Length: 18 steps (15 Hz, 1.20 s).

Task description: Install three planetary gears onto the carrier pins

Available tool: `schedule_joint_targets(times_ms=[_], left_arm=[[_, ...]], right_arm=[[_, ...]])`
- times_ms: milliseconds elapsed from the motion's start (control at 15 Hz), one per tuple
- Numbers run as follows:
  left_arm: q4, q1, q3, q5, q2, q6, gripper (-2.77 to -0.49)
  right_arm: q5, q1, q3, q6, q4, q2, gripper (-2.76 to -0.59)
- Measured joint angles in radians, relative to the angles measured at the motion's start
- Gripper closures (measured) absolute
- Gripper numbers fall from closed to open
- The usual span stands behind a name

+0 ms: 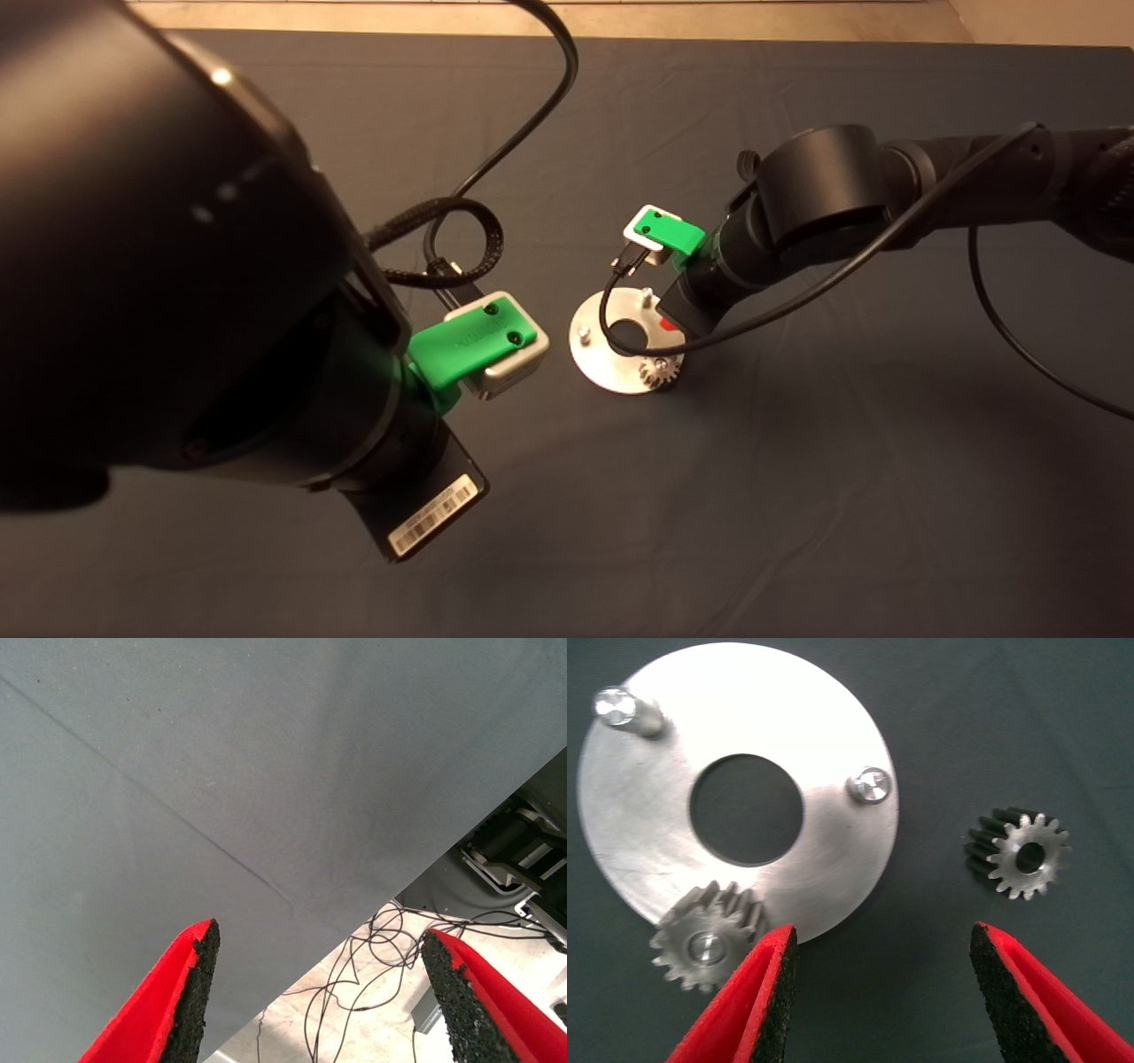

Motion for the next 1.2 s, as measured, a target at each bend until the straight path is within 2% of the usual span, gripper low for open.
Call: schedule_joint_targets(times_ms=[200,400,533,600,933,1067,1200], left_arm=[[0.000,0.000,0.000,0.000,0.000,0.000,-1.62],[0.000,0.000,0.000,0.000,0.000,0.000,-1.62],[0.000,0.000,0.001,0.000,0.000,0.000,-1.62],[0.000,0.000,0.001,0.000,0.000,0.000,-1.62],[0.000,0.000,0.002,0.000,0.000,0.000,-1.62],[0.000,0.000,0.002,0.000,0.000,0.000,-1.62],[0.000,0.000,0.002,0.000,0.000,0.000,-1.62]], right_arm=[[0.000,0.000,-0.100,-0.073,0.010,-0.010,-1.42],[0.001,0.000,-0.271,-0.158,0.011,-0.024,-1.42],[0.000,0.000,-0.318,-0.174,0.011,-0.026,-1.42],[-0.004,0.000,-0.387,-0.199,0.011,-0.031,-1.42],[0.000,-0.001,-0.418,-0.217,0.026,-0.022,-1.42],[0.000,0.000,-0.423,-0.218,0.063,-0.015,-1.42],[0.000,0.000,-0.426,-0.220,0.154,-0.005,-1.42]])
